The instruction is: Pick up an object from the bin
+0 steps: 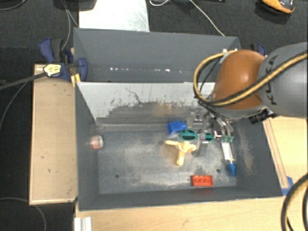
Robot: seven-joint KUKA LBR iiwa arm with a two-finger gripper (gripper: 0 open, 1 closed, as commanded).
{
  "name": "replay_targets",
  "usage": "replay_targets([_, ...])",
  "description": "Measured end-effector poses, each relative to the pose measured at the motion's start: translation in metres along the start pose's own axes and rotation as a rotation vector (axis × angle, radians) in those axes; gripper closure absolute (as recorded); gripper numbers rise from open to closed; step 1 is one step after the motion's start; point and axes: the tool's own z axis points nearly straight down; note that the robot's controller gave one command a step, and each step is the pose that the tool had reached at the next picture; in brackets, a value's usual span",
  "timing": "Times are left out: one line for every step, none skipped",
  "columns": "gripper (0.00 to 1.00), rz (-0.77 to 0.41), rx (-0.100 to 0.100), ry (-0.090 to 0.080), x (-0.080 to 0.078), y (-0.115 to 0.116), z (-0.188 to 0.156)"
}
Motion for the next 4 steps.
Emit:
replay_targets([0.00, -0.078, -0.001, 0.004, -0.003, 0.008, 0.060])
replay_targets([1.00, 0.009, 0.002, -0.008, -0.009, 0.010, 0.046])
replay_targets([1.00, 0.009, 0.003, -0.008, -0.009, 0.010, 0.046])
replay_targets([1.00, 0.029, 0.001, -0.004, -0.012, 0.011, -0.031])
